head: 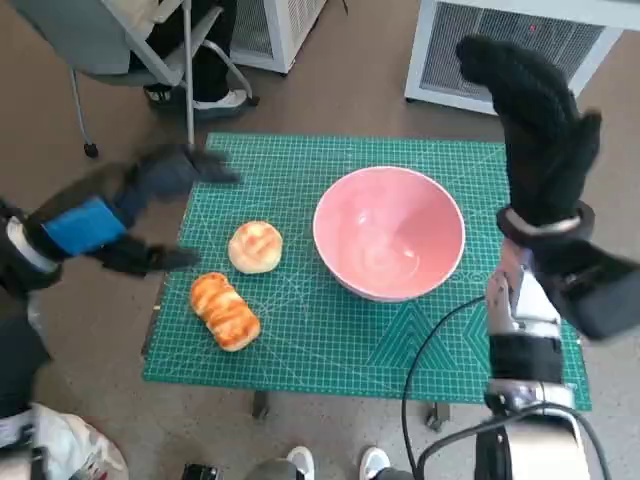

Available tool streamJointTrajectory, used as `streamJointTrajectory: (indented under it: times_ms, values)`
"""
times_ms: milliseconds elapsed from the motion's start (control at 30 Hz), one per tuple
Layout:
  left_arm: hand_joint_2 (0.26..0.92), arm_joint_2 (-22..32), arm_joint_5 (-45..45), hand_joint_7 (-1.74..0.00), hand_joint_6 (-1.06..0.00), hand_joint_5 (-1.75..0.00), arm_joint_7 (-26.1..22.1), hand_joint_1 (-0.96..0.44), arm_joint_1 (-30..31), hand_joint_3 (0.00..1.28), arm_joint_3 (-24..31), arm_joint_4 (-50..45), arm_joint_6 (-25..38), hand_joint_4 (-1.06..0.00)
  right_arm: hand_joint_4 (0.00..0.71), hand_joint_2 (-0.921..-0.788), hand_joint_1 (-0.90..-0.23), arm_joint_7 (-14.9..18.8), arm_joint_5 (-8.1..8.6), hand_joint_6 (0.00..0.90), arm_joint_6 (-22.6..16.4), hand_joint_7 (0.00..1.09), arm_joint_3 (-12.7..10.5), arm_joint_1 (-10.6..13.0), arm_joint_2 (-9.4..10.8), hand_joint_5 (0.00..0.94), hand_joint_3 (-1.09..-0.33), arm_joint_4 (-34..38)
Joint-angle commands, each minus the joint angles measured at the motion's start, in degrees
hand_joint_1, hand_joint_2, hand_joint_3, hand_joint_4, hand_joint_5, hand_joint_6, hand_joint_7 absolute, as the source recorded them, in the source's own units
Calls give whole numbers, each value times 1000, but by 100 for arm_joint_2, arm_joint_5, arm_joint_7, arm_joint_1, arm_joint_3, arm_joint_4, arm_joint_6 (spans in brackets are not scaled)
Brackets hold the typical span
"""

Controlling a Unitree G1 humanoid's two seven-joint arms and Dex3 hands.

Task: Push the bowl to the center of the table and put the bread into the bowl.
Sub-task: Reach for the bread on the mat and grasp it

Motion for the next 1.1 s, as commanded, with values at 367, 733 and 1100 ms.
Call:
streamJointTrajectory:
  times_ms: [367,733,1100]
  values:
    - [743,489,412,-76,-426,-7,-616,90,298,7,-662,-308,274,-365,308,-921,-597,-176,-7,58,350,603,166,398,-1,26,-680,-728]
    - [746,307,852,-57,-449,-6,-185,106,552,3,-838,-243,101,-378,309,-921,-597,-152,37,59,347,599,208,427,-11,22,-676,-698]
    - [750,159,1241,-39,-458,-7,155,107,668,3,-1050,-57,-67,-393,310,-921,-598,-174,22,63,399,598,181,452,-54,19,-672,-676]
